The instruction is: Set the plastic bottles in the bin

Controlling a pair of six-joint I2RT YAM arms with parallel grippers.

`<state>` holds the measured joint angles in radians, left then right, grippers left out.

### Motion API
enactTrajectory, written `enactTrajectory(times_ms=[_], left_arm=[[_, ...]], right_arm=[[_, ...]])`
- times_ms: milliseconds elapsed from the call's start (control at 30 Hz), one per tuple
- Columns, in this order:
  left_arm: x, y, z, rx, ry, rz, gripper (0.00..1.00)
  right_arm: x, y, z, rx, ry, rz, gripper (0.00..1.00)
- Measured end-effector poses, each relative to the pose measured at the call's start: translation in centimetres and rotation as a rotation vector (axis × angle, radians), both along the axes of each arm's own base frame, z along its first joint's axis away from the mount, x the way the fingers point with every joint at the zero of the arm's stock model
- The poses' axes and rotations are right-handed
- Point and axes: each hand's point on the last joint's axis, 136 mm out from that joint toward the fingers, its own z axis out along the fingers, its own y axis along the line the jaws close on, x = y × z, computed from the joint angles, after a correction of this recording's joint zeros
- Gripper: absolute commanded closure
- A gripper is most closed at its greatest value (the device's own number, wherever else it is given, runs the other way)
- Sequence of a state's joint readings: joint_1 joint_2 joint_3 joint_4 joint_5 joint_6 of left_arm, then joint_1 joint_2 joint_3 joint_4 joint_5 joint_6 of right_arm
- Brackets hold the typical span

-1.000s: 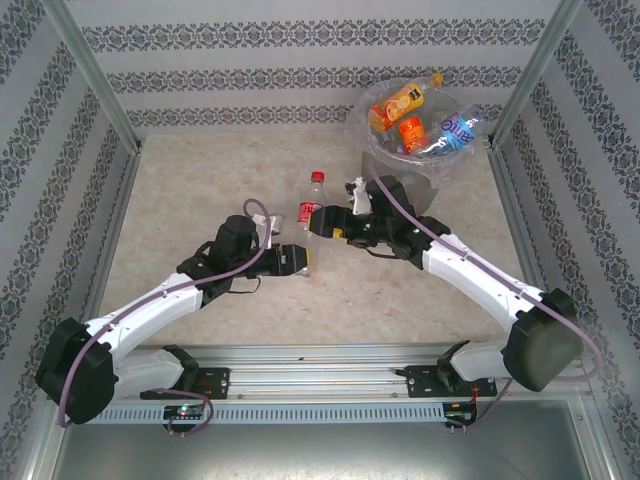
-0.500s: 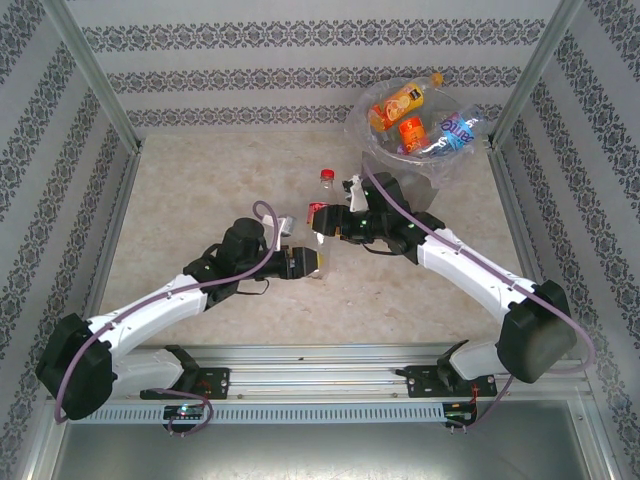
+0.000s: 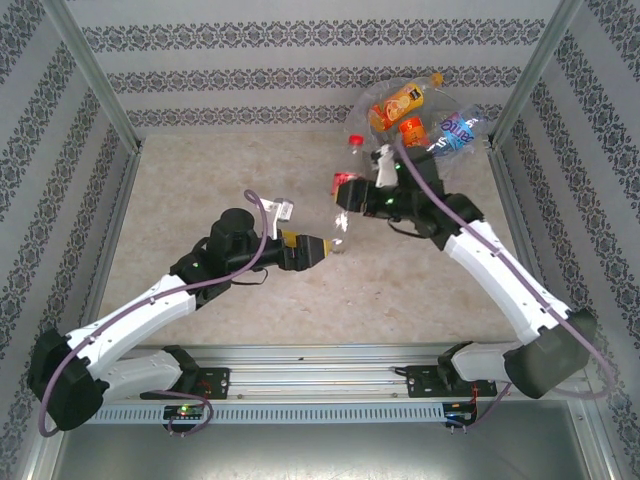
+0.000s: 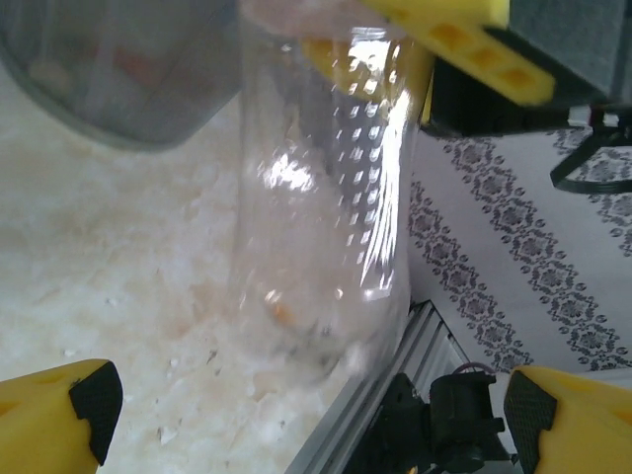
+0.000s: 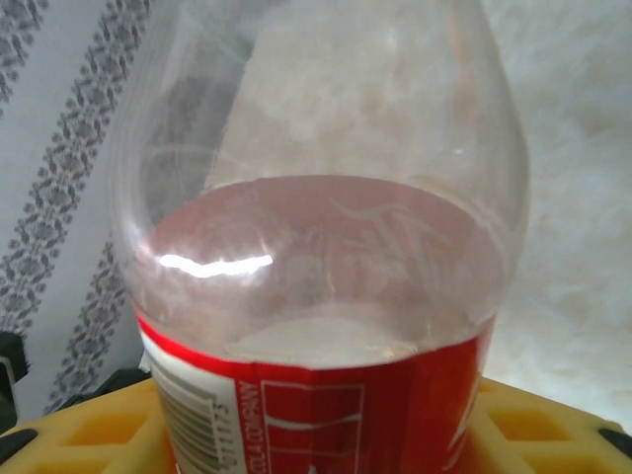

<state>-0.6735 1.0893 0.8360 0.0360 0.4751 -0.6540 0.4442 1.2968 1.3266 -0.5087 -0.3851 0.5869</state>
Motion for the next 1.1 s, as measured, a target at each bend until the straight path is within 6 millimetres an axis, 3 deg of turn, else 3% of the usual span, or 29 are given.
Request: enactTrajectory(times_ms=[100, 233, 400, 500, 733, 933, 1100], left_arm=[[0.1, 0.2, 1.2, 0.002, -0.041, 0.003, 0.00], [0.0, 0.3, 0.7, 0.027, -0.041, 0.003, 0.00], [0.0, 0.5, 0.1, 0.052, -0.032, 0.009, 0.00], [0.1, 0.7, -0.2, 0.068, -0.030, 0.013, 0.00], [0.2, 0.7, -0.5, 0.089, -0.021, 0.016, 0.00], [0.6, 0.5, -1.3, 0.108, -0.002, 0.020, 0.00], [1.1, 0.2, -2.5, 0.130, 0.026, 0.021, 0.00]], right_arm=[[1.1, -2.9, 3.0, -0.028, -0.075, -0.061, 0.45], [2.4, -6.5, 6.7, -0.088, -0.169, -0.144, 0.45], [4.2, -9.1, 11.1, -0.179, -0.291, -0.212, 0.46], [5.9, -10.0, 12.6, -0.248, -0.342, -0.242, 0.47], [10.6, -11.1, 13.2, -0.391, -0.386, -0.282, 0.48], [14.5, -12.6, 12.4, -0.441, -0.370, -0.342, 0.48], [17.0, -13.5, 10.6, -0.409, -0.299, -0.416, 0.49]])
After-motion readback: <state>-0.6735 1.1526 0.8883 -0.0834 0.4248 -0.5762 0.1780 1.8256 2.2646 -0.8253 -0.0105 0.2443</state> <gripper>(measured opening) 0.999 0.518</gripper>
